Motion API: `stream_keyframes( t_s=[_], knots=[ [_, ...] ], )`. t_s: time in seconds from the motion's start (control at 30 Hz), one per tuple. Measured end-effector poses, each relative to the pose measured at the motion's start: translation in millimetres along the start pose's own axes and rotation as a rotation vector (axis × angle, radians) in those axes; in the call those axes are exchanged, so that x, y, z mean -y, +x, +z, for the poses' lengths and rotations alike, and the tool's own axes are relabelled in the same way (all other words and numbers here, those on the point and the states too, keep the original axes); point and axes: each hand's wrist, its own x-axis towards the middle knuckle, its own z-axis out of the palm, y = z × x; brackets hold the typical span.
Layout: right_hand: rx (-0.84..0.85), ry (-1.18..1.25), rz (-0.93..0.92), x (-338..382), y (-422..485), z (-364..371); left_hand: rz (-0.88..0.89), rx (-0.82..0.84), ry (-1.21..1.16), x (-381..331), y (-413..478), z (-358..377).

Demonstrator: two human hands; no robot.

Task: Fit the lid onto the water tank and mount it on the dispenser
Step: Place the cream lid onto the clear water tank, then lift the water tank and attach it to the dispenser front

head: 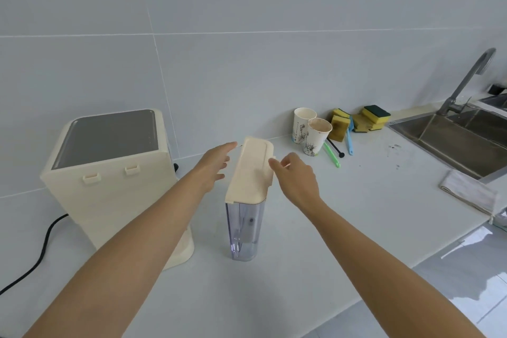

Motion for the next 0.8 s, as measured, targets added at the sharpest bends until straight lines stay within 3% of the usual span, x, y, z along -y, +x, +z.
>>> stream_keyframes(
  t_s=[0.13,0.27,0.4,0.8],
  knots=[
    [0.0,-0.06,-0.102,11,26,-2,0.237,-0.097,0.281,4,-37,10],
    [0.147,-0.195,-0.201,18,56,8,0.442,-0.214,0.677,20,-64,28],
    [0.305,-0.312,-0.317,25,69,20,0.439,-0.239,1.038,38,-72,44],
    [0.358,-0.577,-0.298,30,79,21,0.487,-0.32,1.331,55,-65,52]
  ],
)
